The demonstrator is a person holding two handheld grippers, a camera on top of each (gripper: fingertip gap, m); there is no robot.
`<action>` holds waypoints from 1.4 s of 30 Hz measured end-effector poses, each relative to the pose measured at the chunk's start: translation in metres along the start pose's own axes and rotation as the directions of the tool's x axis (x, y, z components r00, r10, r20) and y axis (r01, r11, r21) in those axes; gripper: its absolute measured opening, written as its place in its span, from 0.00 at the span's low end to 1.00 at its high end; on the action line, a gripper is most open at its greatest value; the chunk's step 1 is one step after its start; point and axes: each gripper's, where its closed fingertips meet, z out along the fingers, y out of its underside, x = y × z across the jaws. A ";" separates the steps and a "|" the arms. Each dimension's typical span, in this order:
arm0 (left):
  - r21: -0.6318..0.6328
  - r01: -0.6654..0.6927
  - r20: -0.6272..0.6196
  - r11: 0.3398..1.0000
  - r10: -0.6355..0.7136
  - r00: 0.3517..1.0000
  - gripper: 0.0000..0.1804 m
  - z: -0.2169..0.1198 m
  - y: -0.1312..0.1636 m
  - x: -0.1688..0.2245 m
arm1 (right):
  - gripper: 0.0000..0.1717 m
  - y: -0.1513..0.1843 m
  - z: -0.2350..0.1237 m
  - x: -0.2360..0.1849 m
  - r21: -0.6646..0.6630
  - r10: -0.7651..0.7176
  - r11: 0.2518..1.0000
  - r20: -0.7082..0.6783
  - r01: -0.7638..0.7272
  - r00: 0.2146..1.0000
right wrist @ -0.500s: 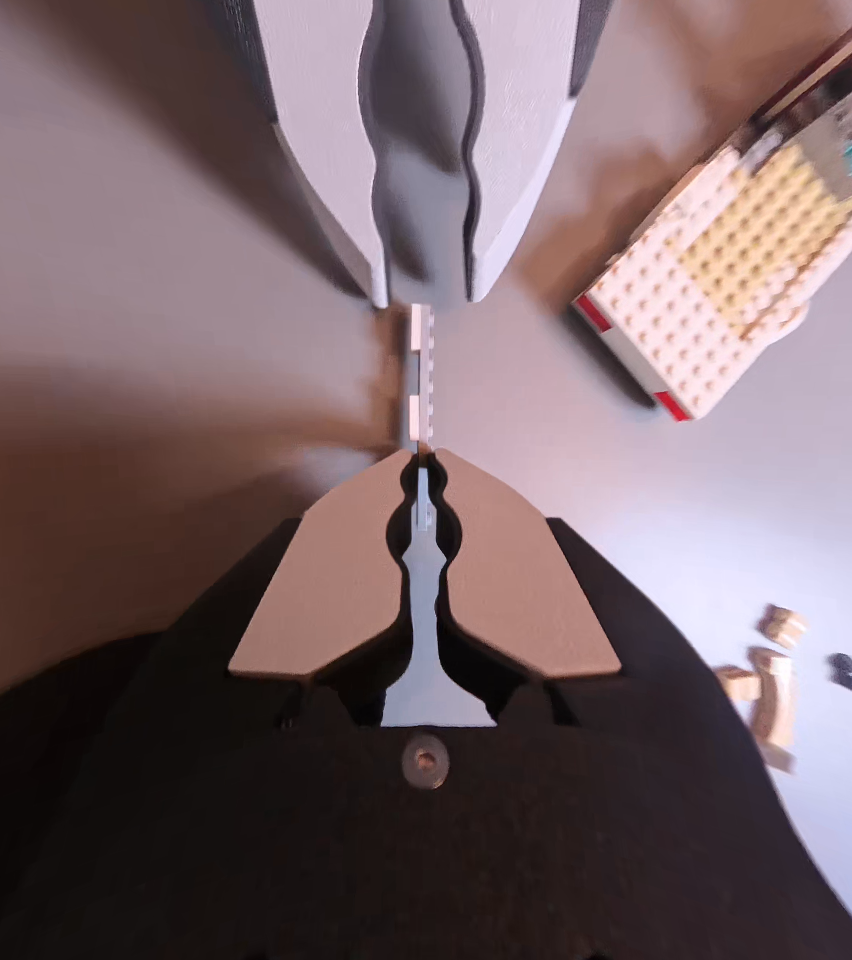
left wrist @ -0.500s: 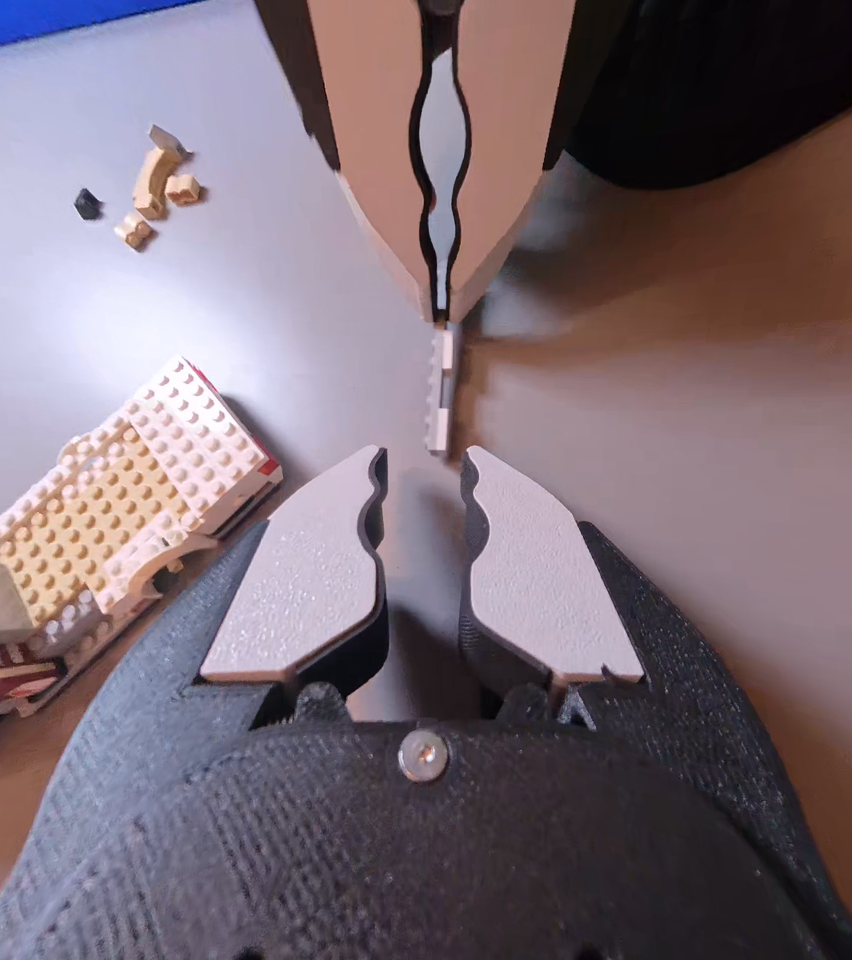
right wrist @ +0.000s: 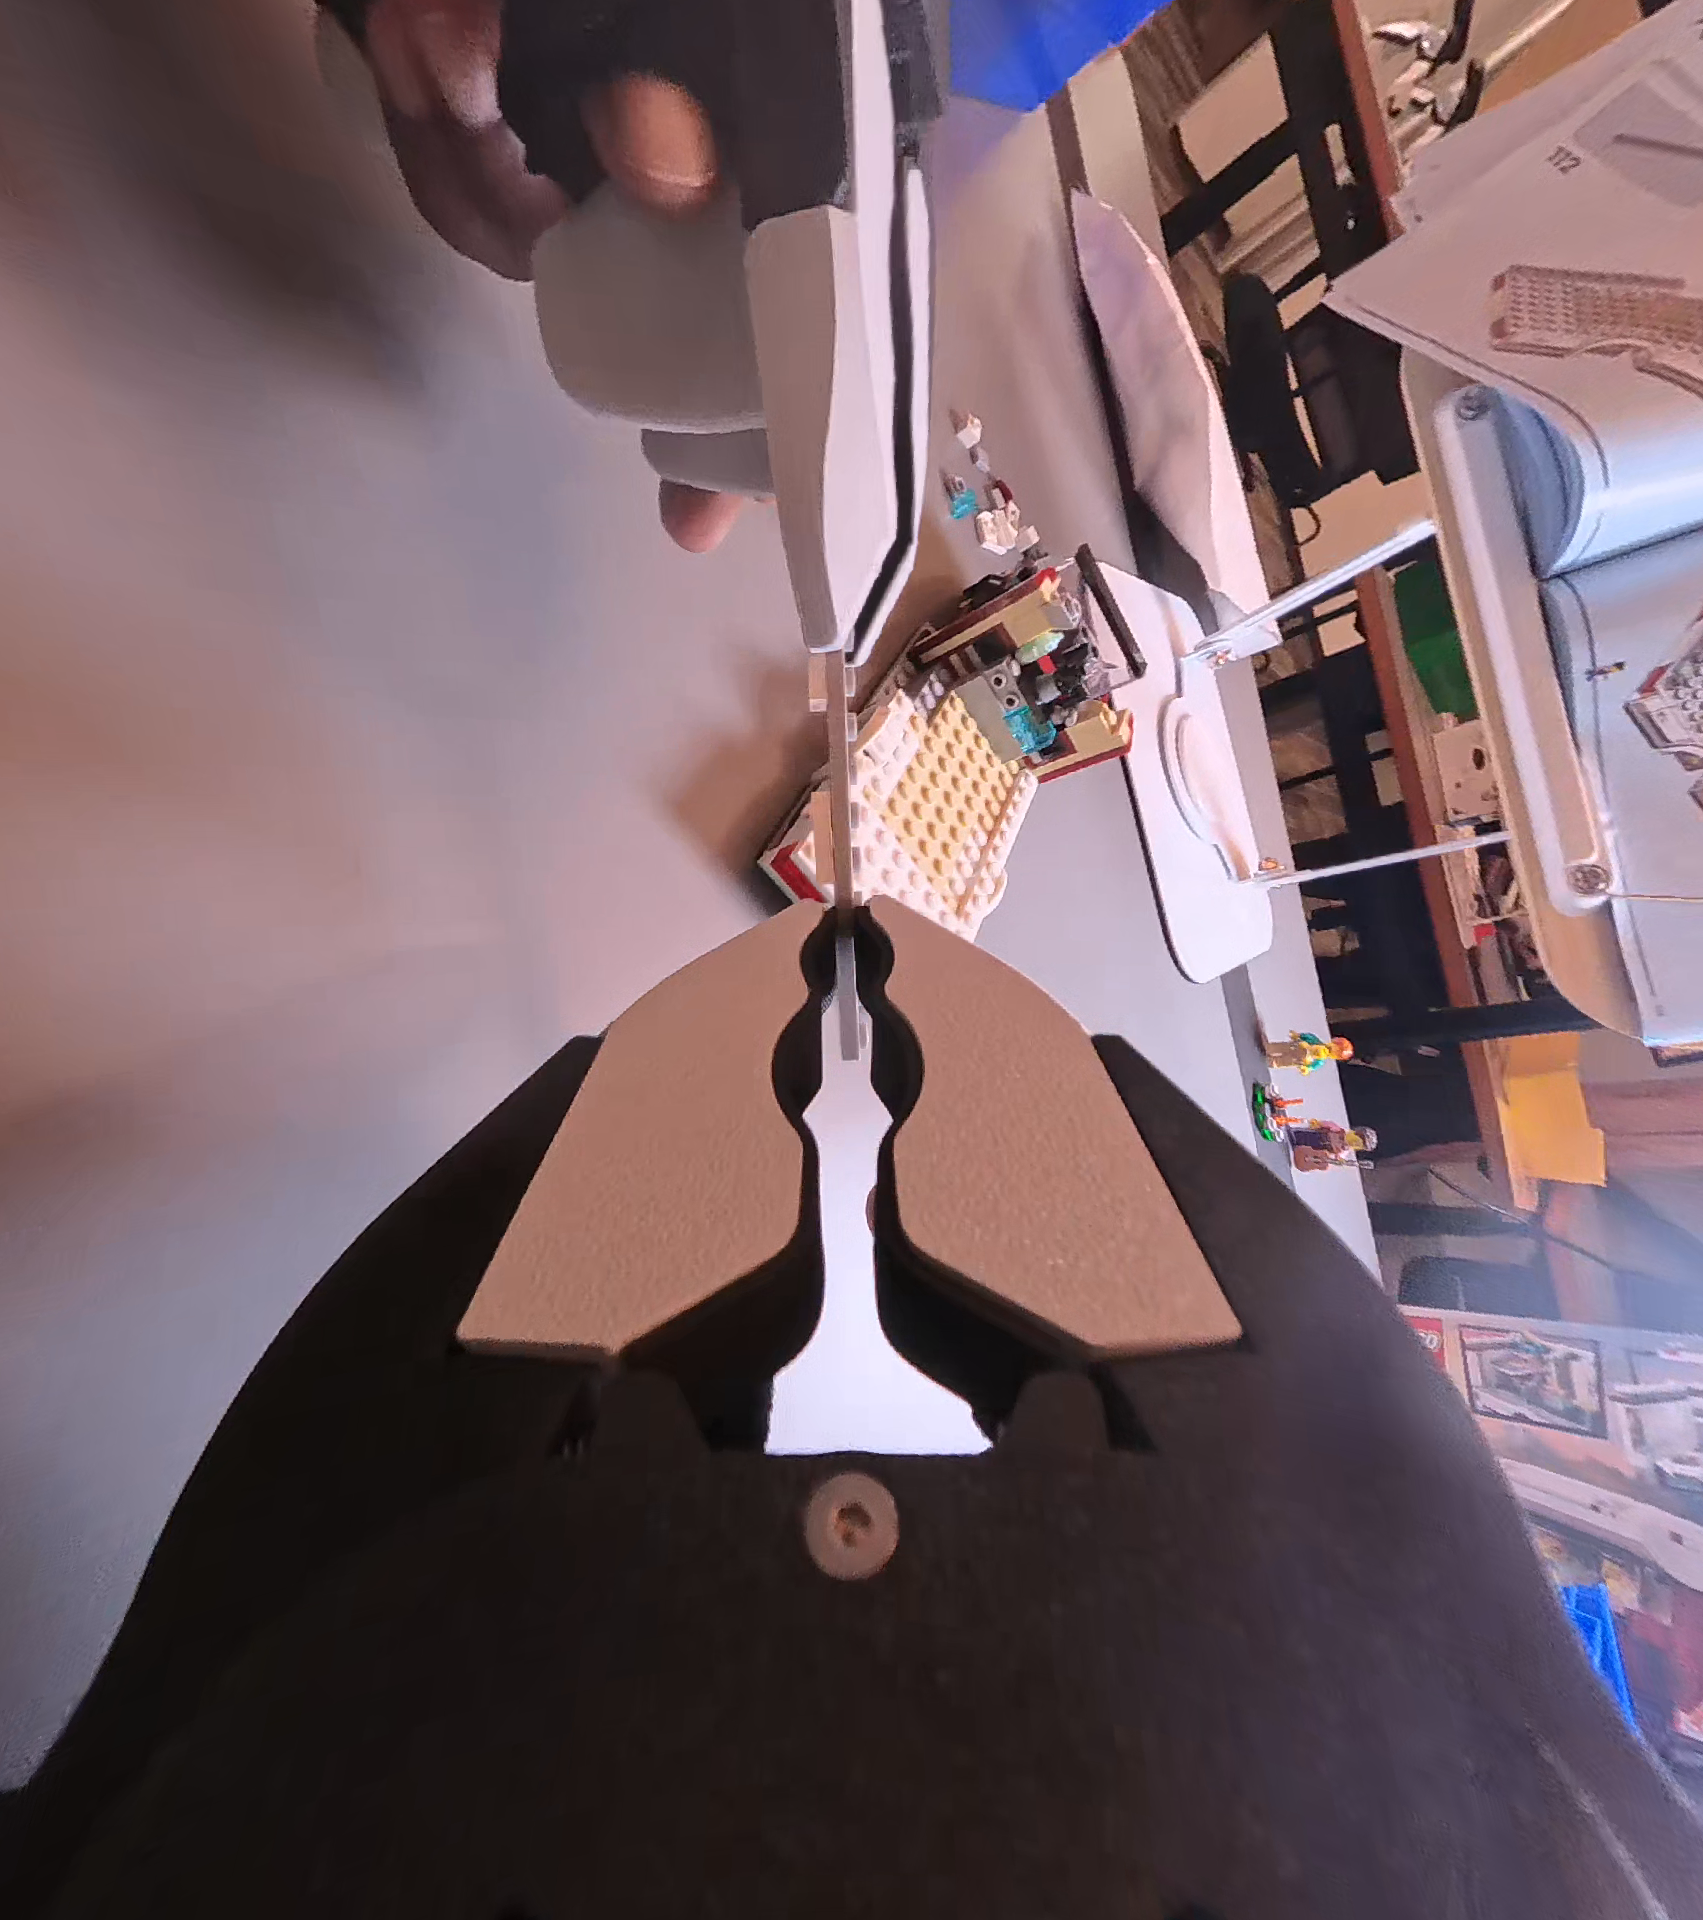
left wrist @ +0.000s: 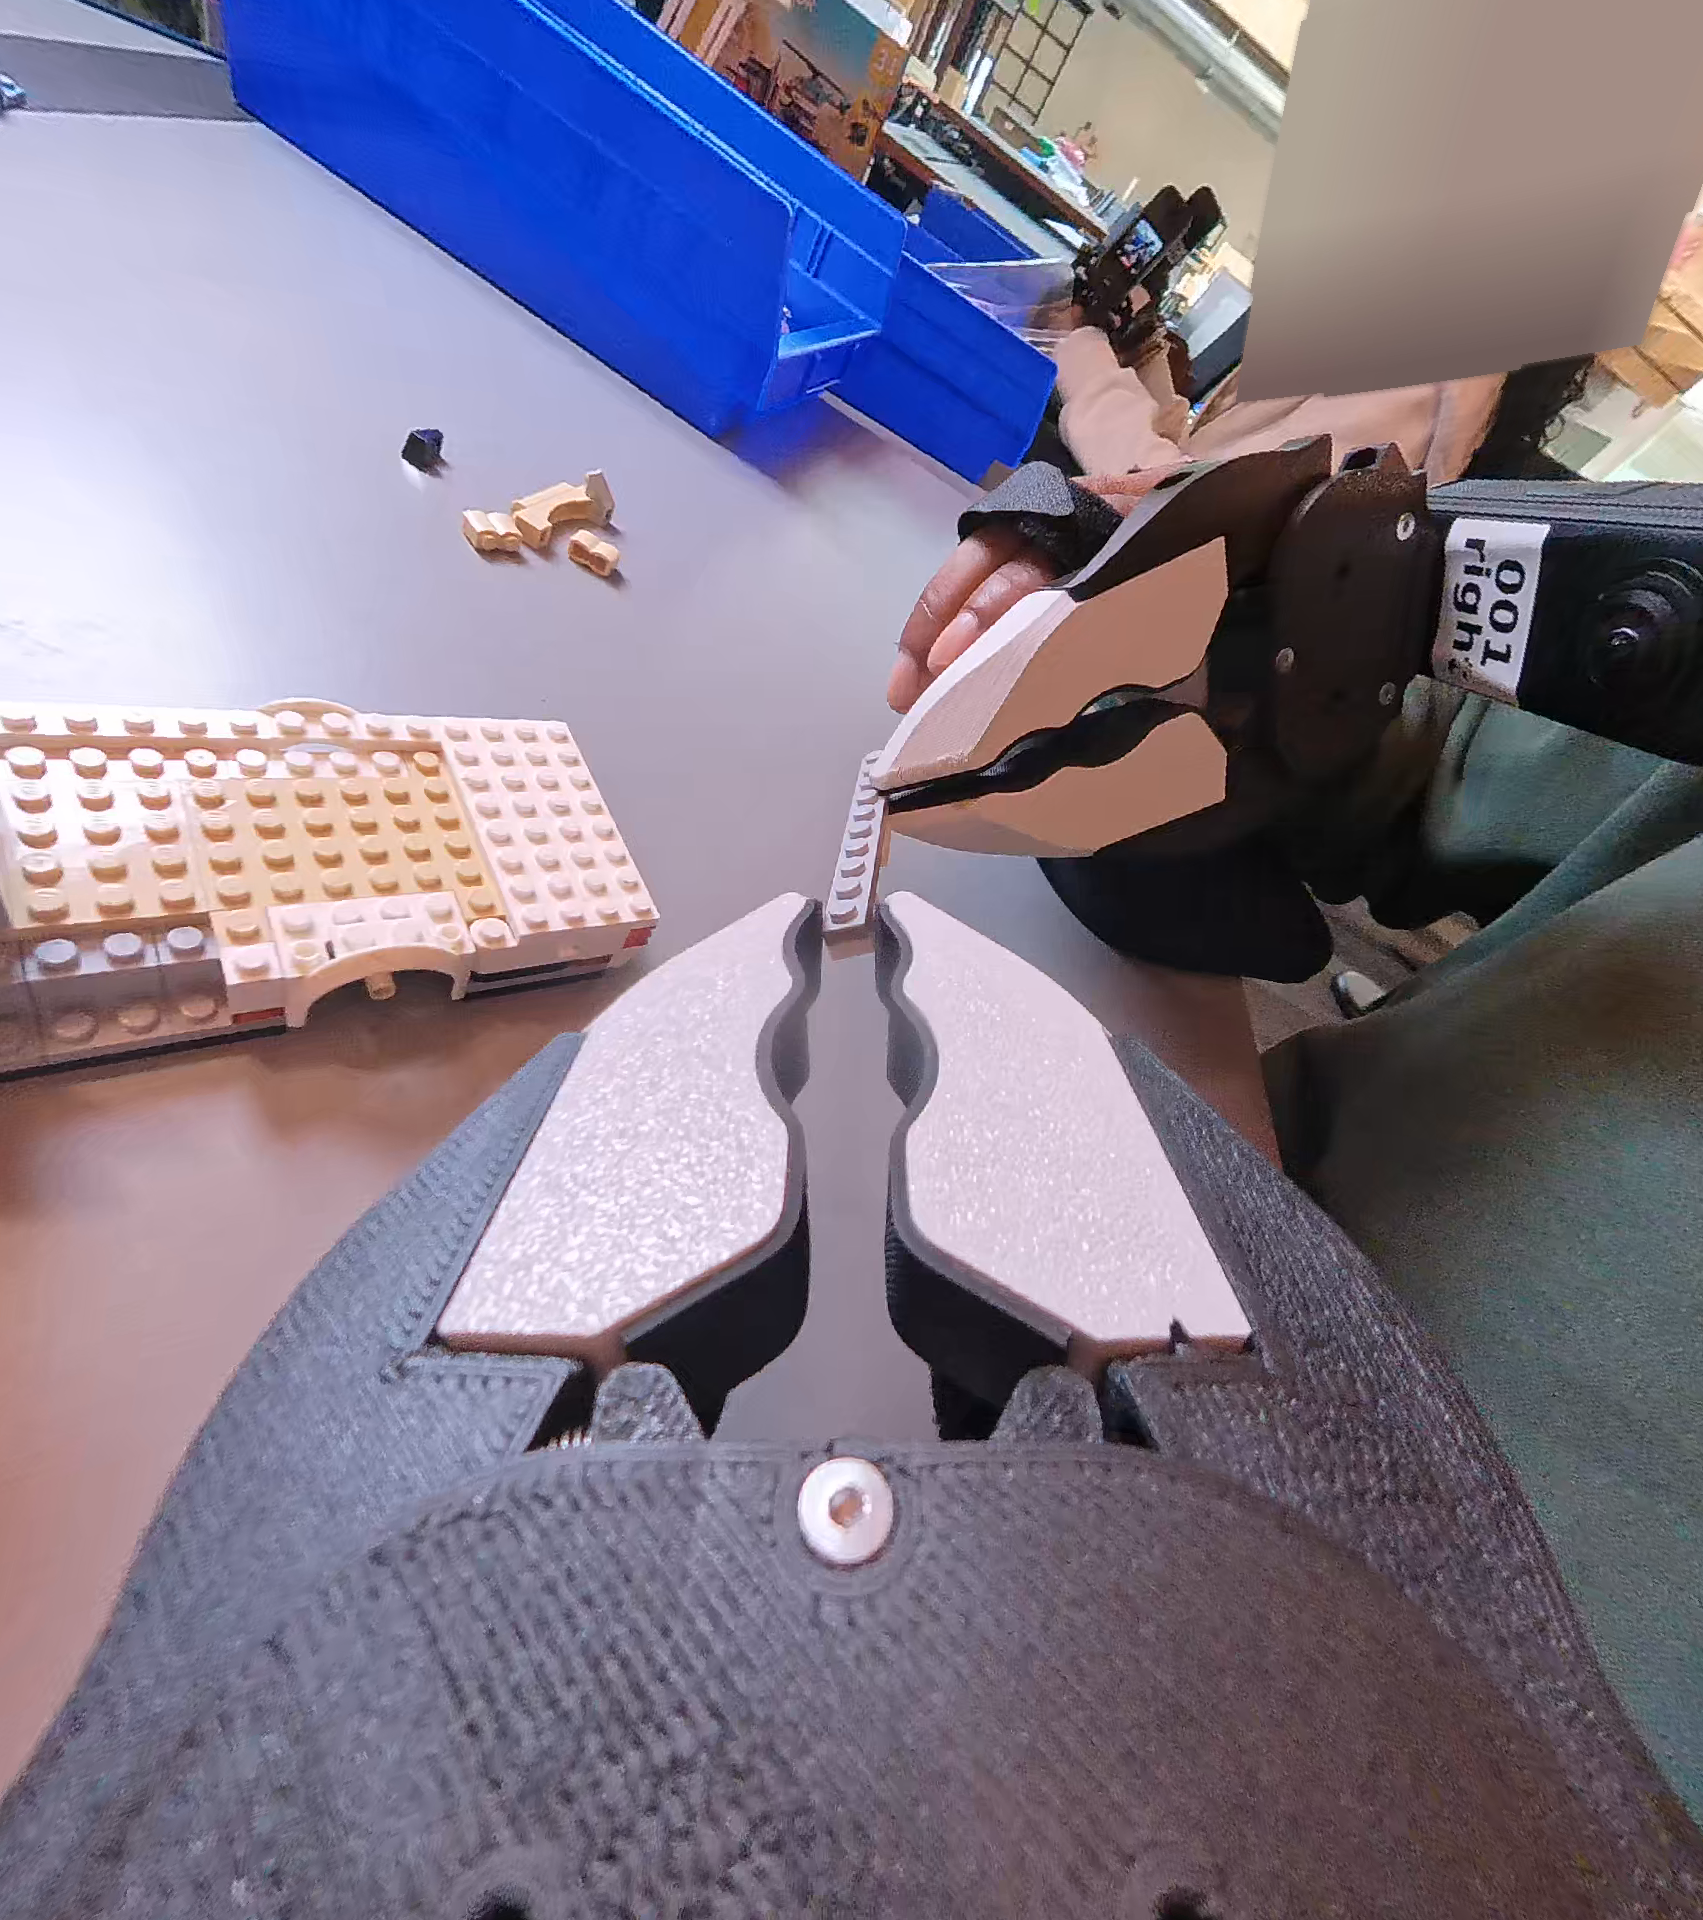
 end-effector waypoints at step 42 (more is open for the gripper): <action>-0.112 -0.314 -0.004 0.943 0.316 0.949 0.04 -0.003 0.007 0.013 | 0.18 -0.028 0.009 -0.023 0.045 0.402 0.885 0.426 -0.463 0.810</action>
